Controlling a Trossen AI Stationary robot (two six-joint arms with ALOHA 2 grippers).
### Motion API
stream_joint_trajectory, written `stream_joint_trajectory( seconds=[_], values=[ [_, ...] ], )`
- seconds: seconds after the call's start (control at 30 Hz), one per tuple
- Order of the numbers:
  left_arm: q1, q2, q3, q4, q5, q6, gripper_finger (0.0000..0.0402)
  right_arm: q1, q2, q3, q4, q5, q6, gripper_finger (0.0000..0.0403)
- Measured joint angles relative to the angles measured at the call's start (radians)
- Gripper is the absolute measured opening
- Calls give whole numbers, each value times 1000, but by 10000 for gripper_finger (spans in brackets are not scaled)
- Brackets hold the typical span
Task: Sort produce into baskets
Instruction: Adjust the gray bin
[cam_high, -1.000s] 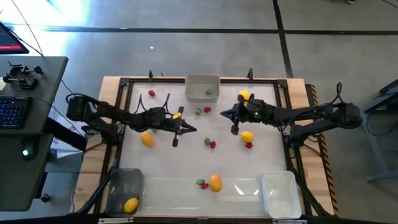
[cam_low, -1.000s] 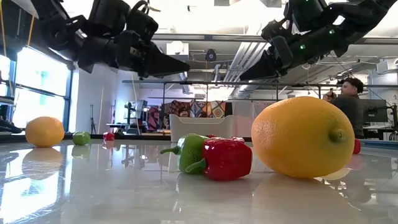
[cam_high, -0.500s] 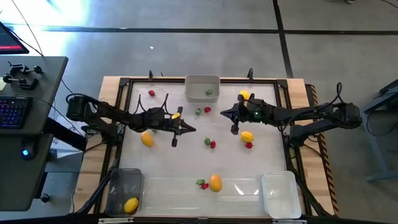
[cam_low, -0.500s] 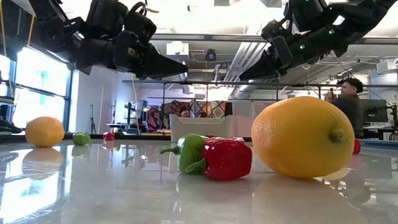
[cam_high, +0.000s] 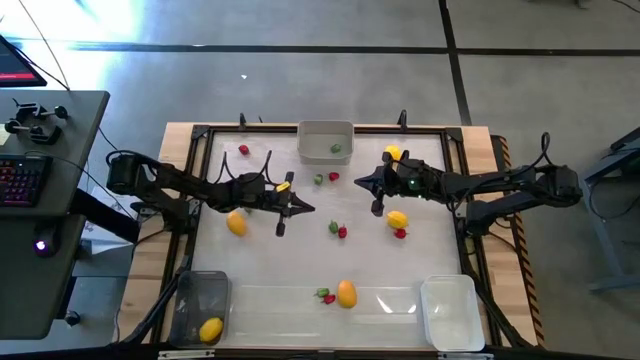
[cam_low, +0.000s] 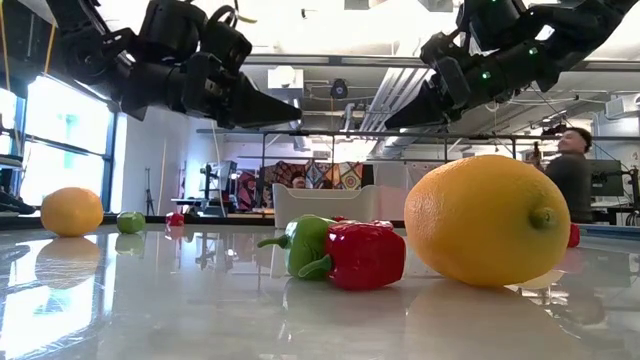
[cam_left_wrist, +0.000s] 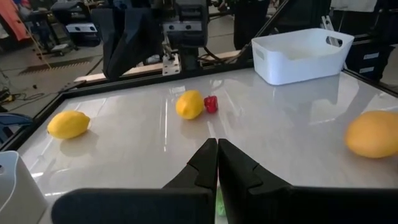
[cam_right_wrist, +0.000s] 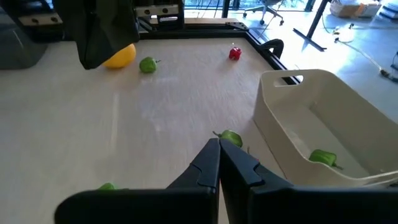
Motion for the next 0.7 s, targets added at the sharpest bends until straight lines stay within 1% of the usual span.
stream_joint_trajectory(
  seconds=[0.2, 0.33, 0.4, 0.6, 0.7],
  values=[
    [0, 0, 0, -7, -41, 2, 0, -4, 66, 1, 36, 55, 32, 0],
    [1, 0, 0, -17, -79, 2, 0, -37, 134, 50, 25, 57, 62, 0],
    [6, 0, 0, -27, -79, 1, 0, -54, 173, 98, -4, 57, 75, 0],
    [23, 0, 0, -56, -79, -11, 0, -110, 309, 281, -168, 54, 73, 0],
    [27, 0, 0, -66, -80, -24, 0, -143, 379, 386, -266, 55, 41, 1]
  ],
)
